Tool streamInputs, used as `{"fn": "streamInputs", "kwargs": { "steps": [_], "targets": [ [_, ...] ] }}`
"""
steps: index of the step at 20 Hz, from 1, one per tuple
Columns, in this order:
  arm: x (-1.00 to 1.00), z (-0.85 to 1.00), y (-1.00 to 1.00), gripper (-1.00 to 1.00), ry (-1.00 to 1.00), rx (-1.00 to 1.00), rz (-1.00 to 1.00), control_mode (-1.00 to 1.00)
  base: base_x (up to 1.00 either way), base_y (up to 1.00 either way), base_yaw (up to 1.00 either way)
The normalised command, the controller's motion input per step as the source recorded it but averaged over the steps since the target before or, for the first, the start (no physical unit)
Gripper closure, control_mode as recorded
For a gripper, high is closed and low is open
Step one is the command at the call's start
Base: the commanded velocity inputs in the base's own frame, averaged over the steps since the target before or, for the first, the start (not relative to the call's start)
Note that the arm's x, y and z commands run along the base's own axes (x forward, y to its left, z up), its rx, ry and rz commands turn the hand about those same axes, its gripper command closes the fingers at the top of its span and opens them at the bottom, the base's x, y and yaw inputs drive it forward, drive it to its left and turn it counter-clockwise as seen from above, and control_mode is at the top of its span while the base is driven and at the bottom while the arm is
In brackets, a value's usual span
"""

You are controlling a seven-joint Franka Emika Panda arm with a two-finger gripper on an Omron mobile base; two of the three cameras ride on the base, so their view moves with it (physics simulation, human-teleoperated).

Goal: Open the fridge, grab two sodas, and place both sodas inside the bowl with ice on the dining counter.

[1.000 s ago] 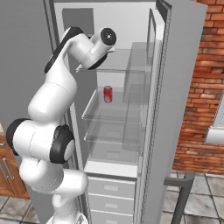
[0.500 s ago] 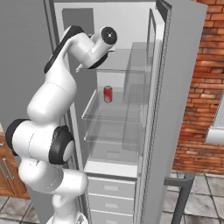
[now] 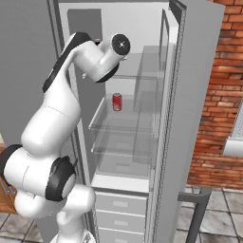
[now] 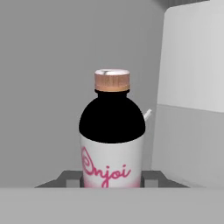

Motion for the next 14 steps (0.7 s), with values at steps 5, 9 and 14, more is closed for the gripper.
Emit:
{"fn": "streamInputs", "kwargs": {
  "steps": [5,9,14],
  "targets": [
    [-0.76,0.09,-0.18,1.00,-0.01,0.01,0.00,-1.00,0.00,0.00,0.00],
    [-0.89,0.23,-0.02,1.00,0.00,0.02,-0.04,-1.00,0.00,0.00,0.00],
    [-0.97,0.13,0.01,1.00,0.00,0.03,-0.06,-1.00,0.00,0.00,0.00]
  ]
}}
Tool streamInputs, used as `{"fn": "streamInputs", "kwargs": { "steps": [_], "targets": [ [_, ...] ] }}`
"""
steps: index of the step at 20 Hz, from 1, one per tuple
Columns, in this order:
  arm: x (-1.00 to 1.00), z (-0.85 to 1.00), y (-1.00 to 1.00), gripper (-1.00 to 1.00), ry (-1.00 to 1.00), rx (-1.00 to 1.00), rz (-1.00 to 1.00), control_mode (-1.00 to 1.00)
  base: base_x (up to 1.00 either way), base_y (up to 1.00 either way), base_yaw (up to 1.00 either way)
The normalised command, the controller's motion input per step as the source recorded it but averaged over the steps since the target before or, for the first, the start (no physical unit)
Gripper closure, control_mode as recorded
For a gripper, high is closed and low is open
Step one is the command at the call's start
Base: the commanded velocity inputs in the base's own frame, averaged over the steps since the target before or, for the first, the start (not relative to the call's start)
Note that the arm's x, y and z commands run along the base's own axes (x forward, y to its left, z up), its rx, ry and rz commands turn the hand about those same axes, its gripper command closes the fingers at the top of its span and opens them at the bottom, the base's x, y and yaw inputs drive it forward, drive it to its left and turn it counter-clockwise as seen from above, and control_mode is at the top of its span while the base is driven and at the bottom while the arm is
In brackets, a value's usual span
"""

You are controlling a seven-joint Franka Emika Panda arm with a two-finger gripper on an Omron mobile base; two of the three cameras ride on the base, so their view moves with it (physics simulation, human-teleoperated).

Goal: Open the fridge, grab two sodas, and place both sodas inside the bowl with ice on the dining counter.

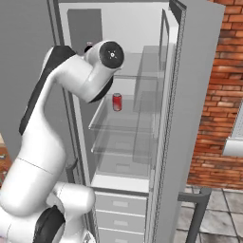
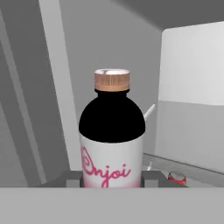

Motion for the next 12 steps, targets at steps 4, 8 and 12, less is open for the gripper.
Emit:
{"fn": "streamInputs", "kwargs": {
  "steps": [4,8,12],
  "targets": [
    [-0.98,0.05,0.03,1.00,0.00,0.01,-0.07,-1.00,0.00,0.00,0.00],
    [-1.00,0.00,0.21,1.00,0.00,0.00,-0.07,-1.00,0.00,0.00,0.00],
    [-0.97,-0.03,0.40,1.00,0.01,0.00,-0.07,-1.00,0.00,0.00,0.00]
  ]
}}
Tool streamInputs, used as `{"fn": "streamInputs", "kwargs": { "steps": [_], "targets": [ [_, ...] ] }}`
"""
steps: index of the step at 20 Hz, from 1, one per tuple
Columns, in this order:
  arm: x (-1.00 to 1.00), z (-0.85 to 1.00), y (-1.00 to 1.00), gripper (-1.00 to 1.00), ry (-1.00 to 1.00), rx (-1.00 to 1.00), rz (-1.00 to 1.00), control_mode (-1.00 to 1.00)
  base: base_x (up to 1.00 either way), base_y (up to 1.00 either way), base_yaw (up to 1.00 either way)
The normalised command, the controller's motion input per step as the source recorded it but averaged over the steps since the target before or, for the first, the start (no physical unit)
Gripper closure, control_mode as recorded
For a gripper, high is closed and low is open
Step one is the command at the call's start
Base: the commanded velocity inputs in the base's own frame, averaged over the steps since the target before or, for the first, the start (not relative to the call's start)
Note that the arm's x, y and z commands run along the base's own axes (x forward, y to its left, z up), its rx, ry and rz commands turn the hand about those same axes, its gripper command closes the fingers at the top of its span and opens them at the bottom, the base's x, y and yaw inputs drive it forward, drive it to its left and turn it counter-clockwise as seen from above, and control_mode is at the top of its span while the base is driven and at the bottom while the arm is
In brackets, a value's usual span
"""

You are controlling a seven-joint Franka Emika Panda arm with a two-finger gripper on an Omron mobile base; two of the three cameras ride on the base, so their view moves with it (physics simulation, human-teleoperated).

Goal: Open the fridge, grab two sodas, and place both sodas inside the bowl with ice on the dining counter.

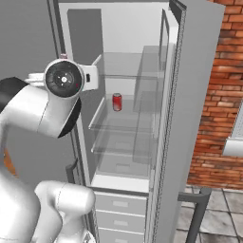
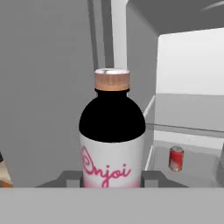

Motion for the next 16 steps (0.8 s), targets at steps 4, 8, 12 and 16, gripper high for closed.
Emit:
{"fn": "streamInputs", "kwargs": {
  "steps": [4,8,12,16],
  "targets": [
    [-0.77,-0.21,0.57,1.00,0.06,-0.01,-0.04,-1.00,0.00,0.00,0.00],
    [-0.62,-0.40,0.63,1.00,0.07,-0.06,0.00,-1.00,0.00,0.00,0.00],
    [-0.67,-0.38,0.45,1.00,0.01,-0.05,0.00,-1.00,0.00,0.00,0.00],
    [-0.47,-0.21,0.37,1.00,0.00,-0.05,0.04,1.00,-0.15,0.16,0.04]
  ]
}}
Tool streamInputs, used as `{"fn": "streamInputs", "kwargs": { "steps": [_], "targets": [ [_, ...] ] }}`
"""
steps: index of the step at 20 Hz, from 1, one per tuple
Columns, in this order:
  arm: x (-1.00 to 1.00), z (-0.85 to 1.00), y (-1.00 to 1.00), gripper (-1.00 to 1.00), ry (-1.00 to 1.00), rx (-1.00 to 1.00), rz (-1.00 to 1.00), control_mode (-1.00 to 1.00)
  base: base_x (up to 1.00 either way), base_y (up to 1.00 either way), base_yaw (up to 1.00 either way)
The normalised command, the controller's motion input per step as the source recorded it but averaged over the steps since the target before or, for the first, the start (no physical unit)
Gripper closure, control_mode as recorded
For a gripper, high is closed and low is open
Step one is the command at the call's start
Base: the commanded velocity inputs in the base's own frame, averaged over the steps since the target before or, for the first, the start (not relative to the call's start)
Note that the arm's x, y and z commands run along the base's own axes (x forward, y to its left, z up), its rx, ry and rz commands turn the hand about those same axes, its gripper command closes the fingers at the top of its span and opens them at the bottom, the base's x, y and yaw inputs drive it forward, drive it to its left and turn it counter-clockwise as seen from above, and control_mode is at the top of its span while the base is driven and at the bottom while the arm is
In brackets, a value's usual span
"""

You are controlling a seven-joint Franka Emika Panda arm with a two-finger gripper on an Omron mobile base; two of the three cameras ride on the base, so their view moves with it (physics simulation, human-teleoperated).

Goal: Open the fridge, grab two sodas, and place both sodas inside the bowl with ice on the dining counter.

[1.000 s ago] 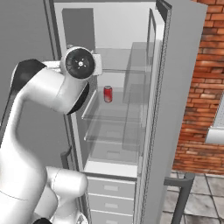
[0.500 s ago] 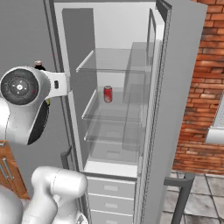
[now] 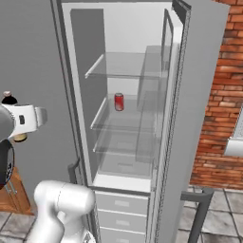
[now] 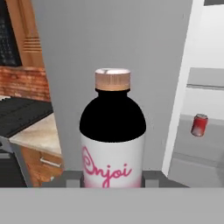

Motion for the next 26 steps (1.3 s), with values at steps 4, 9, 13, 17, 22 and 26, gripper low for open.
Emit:
{"fn": "streamInputs", "kwargs": {
  "steps": [4,9,13,17,22,26],
  "targets": [
    [0.00,0.00,0.00,1.00,0.00,0.00,0.00,1.00,-0.46,0.64,0.39],
    [0.00,0.00,0.00,1.00,0.00,0.00,0.00,1.00,-0.14,0.62,0.51],
    [0.00,0.00,0.00,1.00,0.00,0.00,0.00,1.00,-0.13,0.62,0.52],
    [0.00,0.00,0.00,1.00,0.00,0.00,0.00,1.00,-0.15,0.62,0.52],
    [0.00,0.00,0.00,1.00,0.00,0.00,0.00,1.00,-0.18,0.66,0.53],
    [0.00,0.00,0.00,1.00,0.00,0.00,0.00,1.00,-0.19,0.67,0.53]
  ]
}}
